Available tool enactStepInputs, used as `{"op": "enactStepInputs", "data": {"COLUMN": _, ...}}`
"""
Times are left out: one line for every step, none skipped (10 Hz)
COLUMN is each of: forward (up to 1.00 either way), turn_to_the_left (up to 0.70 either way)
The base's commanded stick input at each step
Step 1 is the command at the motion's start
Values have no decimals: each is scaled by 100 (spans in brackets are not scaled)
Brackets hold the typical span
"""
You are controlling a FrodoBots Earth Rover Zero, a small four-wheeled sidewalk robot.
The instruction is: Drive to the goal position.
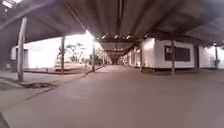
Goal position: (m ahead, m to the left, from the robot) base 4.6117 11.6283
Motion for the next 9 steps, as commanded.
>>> {"op": "enactStepInputs", "data": {"forward": 85, "turn_to_the_left": 0}}
{"op": "enactStepInputs", "data": {"forward": 85, "turn_to_the_left": 0}}
{"op": "enactStepInputs", "data": {"forward": 85, "turn_to_the_left": 0}}
{"op": "enactStepInputs", "data": {"forward": 85, "turn_to_the_left": 0}}
{"op": "enactStepInputs", "data": {"forward": 85, "turn_to_the_left": 0}}
{"op": "enactStepInputs", "data": {"forward": 85, "turn_to_the_left": 0}}
{"op": "enactStepInputs", "data": {"forward": 85, "turn_to_the_left": 0}}
{"op": "enactStepInputs", "data": {"forward": 85, "turn_to_the_left": 0}}
{"op": "enactStepInputs", "data": {"forward": 85, "turn_to_the_left": 0}}
